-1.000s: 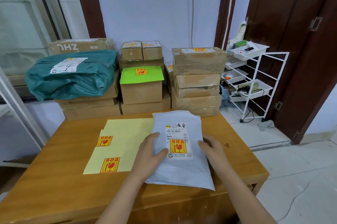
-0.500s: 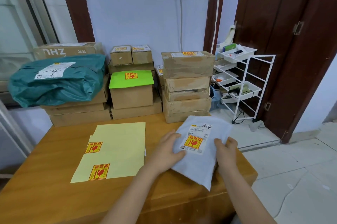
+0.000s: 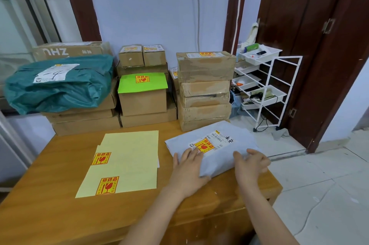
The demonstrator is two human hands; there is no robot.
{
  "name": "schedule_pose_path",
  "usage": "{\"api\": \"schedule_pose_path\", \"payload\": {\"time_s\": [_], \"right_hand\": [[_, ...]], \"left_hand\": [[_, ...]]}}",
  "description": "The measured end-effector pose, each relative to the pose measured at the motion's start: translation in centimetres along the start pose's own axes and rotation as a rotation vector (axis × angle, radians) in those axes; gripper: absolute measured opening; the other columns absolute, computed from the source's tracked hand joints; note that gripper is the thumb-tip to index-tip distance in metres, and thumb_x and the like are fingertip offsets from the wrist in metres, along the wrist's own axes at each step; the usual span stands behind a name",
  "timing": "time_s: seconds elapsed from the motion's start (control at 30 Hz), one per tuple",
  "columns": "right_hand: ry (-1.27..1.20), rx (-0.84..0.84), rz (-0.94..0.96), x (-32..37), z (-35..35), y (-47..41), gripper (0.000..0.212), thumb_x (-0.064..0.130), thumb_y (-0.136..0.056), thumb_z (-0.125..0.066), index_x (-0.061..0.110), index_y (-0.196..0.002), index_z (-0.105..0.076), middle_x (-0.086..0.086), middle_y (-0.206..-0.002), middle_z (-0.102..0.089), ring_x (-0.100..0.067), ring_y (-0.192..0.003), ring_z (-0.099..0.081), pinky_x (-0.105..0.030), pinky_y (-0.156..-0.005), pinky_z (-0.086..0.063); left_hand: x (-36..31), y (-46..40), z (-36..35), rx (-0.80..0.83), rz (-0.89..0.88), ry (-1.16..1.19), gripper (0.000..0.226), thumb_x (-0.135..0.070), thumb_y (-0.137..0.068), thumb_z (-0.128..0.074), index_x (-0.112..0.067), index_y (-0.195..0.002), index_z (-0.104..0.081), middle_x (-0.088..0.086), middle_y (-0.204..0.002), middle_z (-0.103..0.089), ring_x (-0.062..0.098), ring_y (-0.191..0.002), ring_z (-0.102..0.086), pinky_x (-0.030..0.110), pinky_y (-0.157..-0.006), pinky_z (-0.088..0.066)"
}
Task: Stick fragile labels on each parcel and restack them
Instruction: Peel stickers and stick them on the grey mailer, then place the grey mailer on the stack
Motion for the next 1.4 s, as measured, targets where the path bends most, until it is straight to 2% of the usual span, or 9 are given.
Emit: {"api": "schedule_pose_path", "payload": {"time_s": [0.1,0.23,0.47,0.73,0.93,1.07,1.13,1.27,1.4], "right_hand": [[0.175,-0.042,0.175,0.5,0.7,-0.8,0.036,0.011,-0.081,-0.067,0.005,-0.113,-0.054,-0.016,-0.131,-0.034,-0.036,-0.122,-0.031,-0.043,-0.100,-0.031],[0.404,0.183,0.403,0.2,0.7,-1.9,0.028,0.021,-0.085,-0.064,0.017,-0.113,-0.063,-0.003,-0.134,-0.044,-0.026,-0.129,-0.031,-0.040,-0.106,-0.024],[0.593,0.318,0.475,-0.8,-0.6,-2.7,0.037,0.032,-0.094,-0.054,0.028,-0.131,-0.055,0.001,-0.149,-0.037,-0.020,-0.142,-0.019,-0.042,-0.117,-0.006],[0.637,0.396,0.519,-0.6,-1.2,-4.1,0.039,0.035,-0.096,-0.051,0.025,-0.134,-0.054,-0.005,-0.150,-0.037,-0.024,-0.140,-0.029,-0.047,-0.115,-0.016],[0.741,0.389,0.505,0.9,-1.2,-3.8,0.038,0.029,-0.097,-0.047,0.022,-0.134,-0.052,-0.003,-0.149,-0.035,-0.019,-0.140,-0.027,-0.045,-0.116,-0.014],[0.736,0.397,0.557,2.3,-2.6,-2.7,0.032,0.022,-0.094,-0.050,0.018,-0.124,-0.061,-0.001,-0.143,-0.043,-0.018,-0.135,-0.035,-0.045,-0.115,-0.017],[0.649,0.430,0.596,3.3,-3.7,-1.8,0.029,0.018,-0.092,-0.053,0.014,-0.118,-0.065,-0.004,-0.140,-0.047,-0.021,-0.130,-0.041,-0.041,-0.111,-0.026],[0.511,0.590,0.629,6.3,-6.3,1.1,0.025,0.014,-0.093,-0.052,0.010,-0.115,-0.065,-0.001,-0.128,-0.052,-0.016,-0.114,-0.052,-0.021,-0.090,-0.038],[0.452,0.706,0.702,9.2,-8.9,4.2,0.026,0.018,-0.096,-0.050,0.014,-0.118,-0.062,0.004,-0.123,-0.053,-0.015,-0.103,-0.057,-0.028,-0.088,-0.045]], "left_hand": [[1.2,-0.1,0.0,-0.040,0.028,0.001,0.064,-0.044,-0.093,-0.048,-0.030,-0.150,-0.021,-0.002,-0.160,-0.005,0.017,-0.147,0.005,0.047,-0.116,0.006],[2.8,-0.5,0.2,-0.115,0.060,0.010,0.056,-0.036,-0.096,-0.045,-0.033,-0.148,-0.026,-0.003,-0.160,-0.010,0.017,-0.147,0.001,0.040,-0.119,-0.002],[3.6,-2.3,0.3,-0.101,0.051,0.093,0.056,-0.035,-0.096,-0.047,-0.033,-0.148,-0.025,-0.004,-0.160,-0.010,0.014,-0.147,-0.001,0.031,-0.114,-0.020],[3.9,-3.1,0.5,-0.078,0.063,0.133,0.060,-0.039,-0.093,-0.050,-0.036,-0.148,-0.025,-0.008,-0.160,-0.010,0.011,-0.147,-0.001,0.029,-0.113,-0.022],[4.3,-3.1,1.6,-0.055,0.078,0.164,0.069,-0.042,-0.088,-0.058,-0.024,-0.147,-0.029,-0.007,-0.158,-0.018,0.011,-0.145,-0.011,0.028,-0.113,-0.022],[4.9,-2.3,2.6,-0.071,0.085,0.172,0.062,-0.045,-0.090,-0.055,-0.022,-0.144,-0.036,-0.006,-0.155,-0.026,0.011,-0.143,-0.018,0.026,-0.110,-0.025],[5.4,-1.8,3.5,-0.103,0.100,0.174,0.058,-0.044,-0.091,-0.052,-0.021,-0.143,-0.038,-0.005,-0.152,-0.031,0.012,-0.140,-0.023,0.026,-0.107,-0.029],[6.9,-0.3,6.3,-0.225,0.159,0.243,0.049,-0.040,-0.093,-0.050,-0.022,-0.139,-0.043,-0.003,-0.144,-0.042,0.014,-0.133,-0.036,0.030,-0.099,-0.040],[9.5,1.5,10.3,-0.438,0.224,0.300,0.042,-0.036,-0.095,-0.052,-0.022,-0.135,-0.047,-0.004,-0.138,-0.047,0.014,-0.129,-0.040,0.025,-0.095,-0.037]]}}
Point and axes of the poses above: each hand's wrist, its own y-axis away from the middle knuckle, its own z-axis out of the back of the hand, x = y × z, the point moved 1 cm from there along -y, towards the middle knuckle
